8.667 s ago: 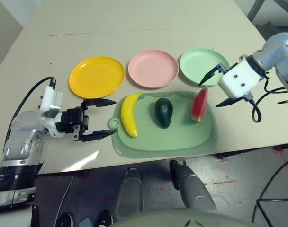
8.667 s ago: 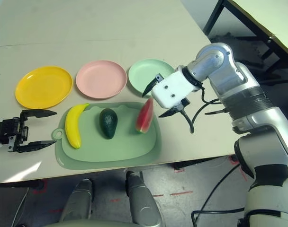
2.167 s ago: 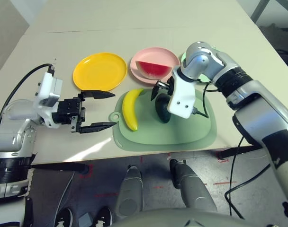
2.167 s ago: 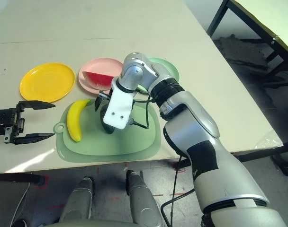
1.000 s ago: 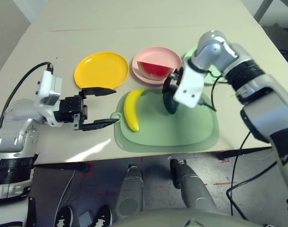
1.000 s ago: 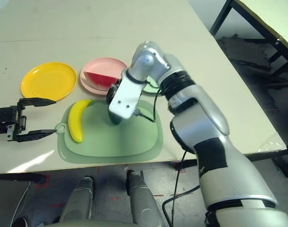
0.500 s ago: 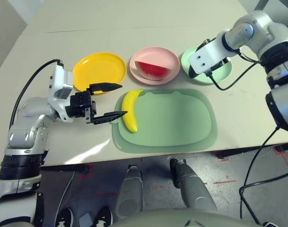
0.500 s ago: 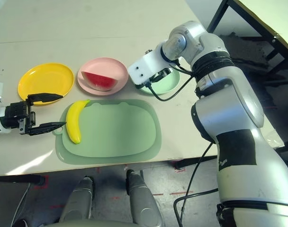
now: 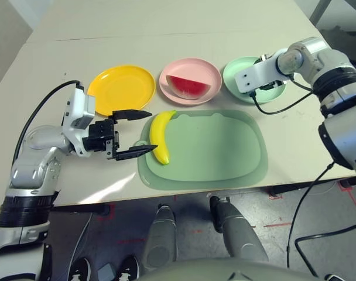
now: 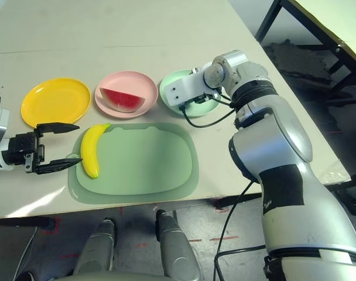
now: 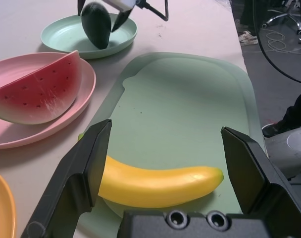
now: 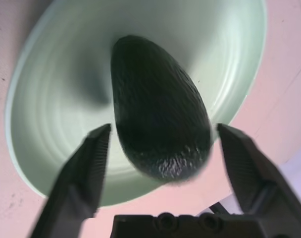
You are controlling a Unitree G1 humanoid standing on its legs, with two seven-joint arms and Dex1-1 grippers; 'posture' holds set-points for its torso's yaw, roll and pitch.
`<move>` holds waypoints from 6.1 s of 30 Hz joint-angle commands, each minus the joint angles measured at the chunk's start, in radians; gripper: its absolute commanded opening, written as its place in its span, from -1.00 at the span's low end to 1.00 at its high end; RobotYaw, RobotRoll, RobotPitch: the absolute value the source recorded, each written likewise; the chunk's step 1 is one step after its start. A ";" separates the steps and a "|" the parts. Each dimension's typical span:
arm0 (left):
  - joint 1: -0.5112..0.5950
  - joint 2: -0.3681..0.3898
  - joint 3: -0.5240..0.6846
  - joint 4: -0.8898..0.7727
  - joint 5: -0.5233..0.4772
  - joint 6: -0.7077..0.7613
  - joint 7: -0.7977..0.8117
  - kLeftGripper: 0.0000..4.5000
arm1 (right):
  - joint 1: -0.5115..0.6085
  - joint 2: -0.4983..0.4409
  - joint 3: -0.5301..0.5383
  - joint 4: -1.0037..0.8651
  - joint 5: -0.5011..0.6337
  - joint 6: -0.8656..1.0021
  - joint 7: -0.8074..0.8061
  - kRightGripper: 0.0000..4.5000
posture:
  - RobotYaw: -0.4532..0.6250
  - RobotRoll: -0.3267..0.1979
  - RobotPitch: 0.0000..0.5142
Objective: Place the fruits into color-matched plates.
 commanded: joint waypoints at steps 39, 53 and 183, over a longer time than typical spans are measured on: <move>-0.616 0.265 -0.537 0.583 0.166 -0.716 -0.297 1.00 | 1.119 0.018 -0.693 -1.389 1.188 0.708 0.574 0.98 | -0.17 0.25 -0.04; -0.967 0.075 -1.029 0.953 0.279 -1.296 -0.297 1.00 | 1.220 0.108 -0.624 -1.151 1.052 0.155 0.513 0.98 | -0.32 0.25 -0.09; 0.333 -0.354 0.582 0.060 -0.054 -0.110 0.841 0.99 | 1.219 0.001 -1.130 -0.901 1.175 0.254 -0.123 1.00 | -0.06 0.25 0.03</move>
